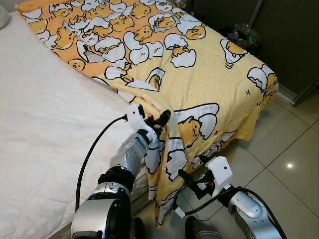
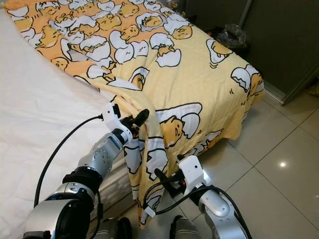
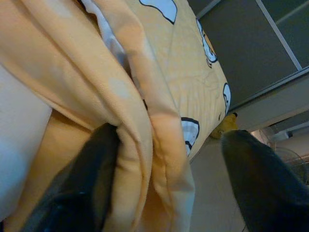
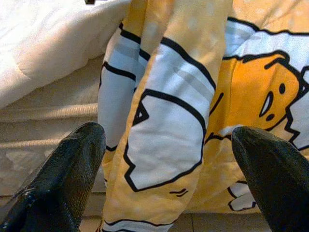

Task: Clean up the room

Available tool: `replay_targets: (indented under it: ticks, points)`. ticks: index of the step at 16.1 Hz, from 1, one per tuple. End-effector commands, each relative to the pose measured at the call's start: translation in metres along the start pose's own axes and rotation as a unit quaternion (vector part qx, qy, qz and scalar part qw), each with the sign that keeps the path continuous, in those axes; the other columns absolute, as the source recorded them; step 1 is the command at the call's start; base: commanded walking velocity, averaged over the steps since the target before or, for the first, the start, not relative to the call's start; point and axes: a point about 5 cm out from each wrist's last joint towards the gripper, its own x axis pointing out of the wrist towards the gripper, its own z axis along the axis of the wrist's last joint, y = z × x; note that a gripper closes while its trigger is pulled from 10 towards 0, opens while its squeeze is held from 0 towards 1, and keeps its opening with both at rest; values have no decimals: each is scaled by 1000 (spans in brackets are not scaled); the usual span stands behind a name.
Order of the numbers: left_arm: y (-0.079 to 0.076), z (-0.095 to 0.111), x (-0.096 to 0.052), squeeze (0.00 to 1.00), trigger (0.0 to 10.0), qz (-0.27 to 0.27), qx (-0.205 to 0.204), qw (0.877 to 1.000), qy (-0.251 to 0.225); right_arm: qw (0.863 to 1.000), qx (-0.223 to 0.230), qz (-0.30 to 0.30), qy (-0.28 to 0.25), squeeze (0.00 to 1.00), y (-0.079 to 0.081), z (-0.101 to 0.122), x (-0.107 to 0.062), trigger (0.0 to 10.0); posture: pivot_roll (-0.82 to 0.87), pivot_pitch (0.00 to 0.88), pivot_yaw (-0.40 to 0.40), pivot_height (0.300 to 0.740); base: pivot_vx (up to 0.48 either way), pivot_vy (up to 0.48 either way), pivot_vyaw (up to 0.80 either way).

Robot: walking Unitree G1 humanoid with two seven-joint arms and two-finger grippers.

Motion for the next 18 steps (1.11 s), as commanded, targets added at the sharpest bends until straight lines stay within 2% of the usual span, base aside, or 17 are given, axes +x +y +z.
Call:
replay_targets:
  ticks: [1,5,6,12,16,18]
  points:
    - [-16,-1,7,0,0,-30,-9,1000,1,1000,2,2,2,0,2,0,-1,10000,-254,137,51,731,0,0,0]
    - [-13,-4,4,0,0,-32,-10,999,5,1000,3,4,3,0,3,-1,-1,10000,-251,141,50,731,0,0,0]
    - [-10,-11,3,0,0,-23,34,999,25,1000,3,5,6,0,4,-2,-1,10000,-249,143,50,731,0,0,0]
    - [-5,-23,0,0,0,-14,139,988,72,1000,2,4,9,0,3,-3,-1,10000,-251,144,50,731,0,0,0]
    - [0,-26,-2,0,0,8,155,984,84,1000,2,4,9,0,3,-3,-1,10000,-252,146,49,731,0,0,0]
    - [-4,-22,-1,0,0,-12,173,983,65,1000,2,5,10,0,3,-3,-1,10000,-254,148,48,731,0,0,0]
